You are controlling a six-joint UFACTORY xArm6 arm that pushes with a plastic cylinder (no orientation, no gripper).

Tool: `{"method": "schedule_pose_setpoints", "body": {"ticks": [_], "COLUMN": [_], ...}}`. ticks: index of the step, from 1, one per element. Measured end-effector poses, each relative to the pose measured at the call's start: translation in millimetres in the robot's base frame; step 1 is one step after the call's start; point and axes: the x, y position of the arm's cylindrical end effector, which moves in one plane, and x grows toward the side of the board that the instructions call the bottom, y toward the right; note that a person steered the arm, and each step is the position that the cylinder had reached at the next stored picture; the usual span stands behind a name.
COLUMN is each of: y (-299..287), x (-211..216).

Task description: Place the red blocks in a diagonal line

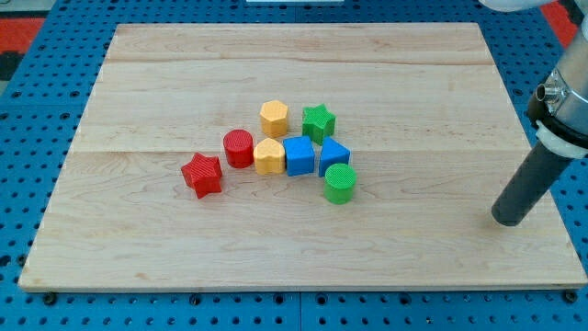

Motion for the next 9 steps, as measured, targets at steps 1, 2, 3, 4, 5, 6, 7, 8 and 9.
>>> {"method": "schedule_pose_setpoints", "body": {"ticks": [1, 2, 3, 4, 5, 6, 7, 8, 9], "y": [4, 4, 10, -59, -131, -194, -220, -289, -357], "x": [0, 1, 7, 19, -4, -11, 11, 6, -27]}}
